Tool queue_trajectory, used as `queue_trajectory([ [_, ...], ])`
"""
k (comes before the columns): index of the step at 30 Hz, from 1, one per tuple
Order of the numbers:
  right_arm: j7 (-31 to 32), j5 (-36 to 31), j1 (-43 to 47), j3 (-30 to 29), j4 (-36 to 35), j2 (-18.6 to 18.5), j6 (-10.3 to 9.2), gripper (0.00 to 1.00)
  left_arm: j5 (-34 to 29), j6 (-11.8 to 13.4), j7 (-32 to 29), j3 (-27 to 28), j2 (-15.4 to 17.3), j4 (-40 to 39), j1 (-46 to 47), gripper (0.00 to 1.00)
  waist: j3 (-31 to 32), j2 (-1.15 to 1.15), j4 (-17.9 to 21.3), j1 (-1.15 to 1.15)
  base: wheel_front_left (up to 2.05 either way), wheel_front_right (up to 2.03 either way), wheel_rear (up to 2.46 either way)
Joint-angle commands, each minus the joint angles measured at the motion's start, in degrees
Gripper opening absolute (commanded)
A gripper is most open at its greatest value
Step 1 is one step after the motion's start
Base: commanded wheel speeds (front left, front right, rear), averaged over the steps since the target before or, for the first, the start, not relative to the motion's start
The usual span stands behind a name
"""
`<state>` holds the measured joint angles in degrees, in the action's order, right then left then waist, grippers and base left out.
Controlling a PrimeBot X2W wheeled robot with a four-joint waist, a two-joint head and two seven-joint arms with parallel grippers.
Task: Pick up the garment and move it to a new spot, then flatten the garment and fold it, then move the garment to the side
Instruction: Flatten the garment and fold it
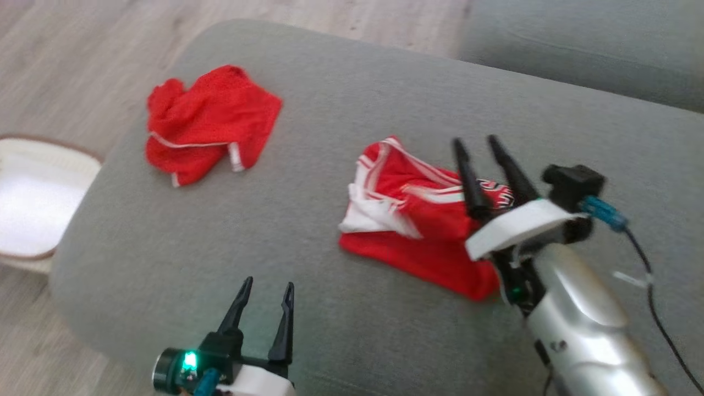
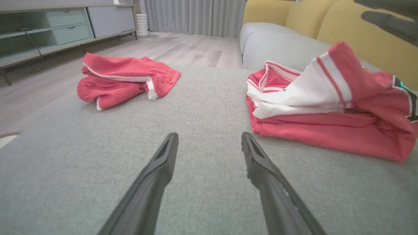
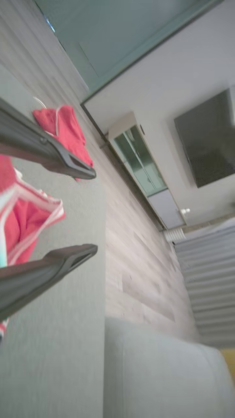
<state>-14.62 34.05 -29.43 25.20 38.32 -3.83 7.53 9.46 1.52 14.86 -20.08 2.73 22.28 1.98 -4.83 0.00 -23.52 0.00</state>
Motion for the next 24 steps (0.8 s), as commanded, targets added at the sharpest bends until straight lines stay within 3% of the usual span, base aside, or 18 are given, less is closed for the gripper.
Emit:
queue_trajectory([
  [1,-0.4,-3.3,1.4,-3.1,-2.5,0.9,-0.04,1.0,-0.6,0.0,0.1,2.6,0.1,-1.9,2.2,1.0,1.0,0.0,3.9,0.0,0.0,0.0,0.0],
  [5,-0.4,-10.4,5.6,-11.5,-4.6,0.9,-0.04,1.0,-1.1,0.0,0.1,4.2,0.1,-2.2,2.8,1.0,1.8,0.0,8.0,0.0,0.0,0.0,0.0],
  [11,-0.4,-17.9,11.5,-19.6,-7.0,0.9,-0.04,1.0,-1.9,0.4,0.1,6.8,0.1,-2.4,2.7,1.0,2.8,0.0,13.5,0.0,0.0,0.0,0.0],
  [24,-0.4,-21.4,18.7,-21.5,-7.4,0.9,-0.04,1.0,-2.6,1.5,0.1,12.0,0.1,-3.2,-1.5,1.0,4.5,0.0,19.3,0.0,0.0,0.0,0.0],
])
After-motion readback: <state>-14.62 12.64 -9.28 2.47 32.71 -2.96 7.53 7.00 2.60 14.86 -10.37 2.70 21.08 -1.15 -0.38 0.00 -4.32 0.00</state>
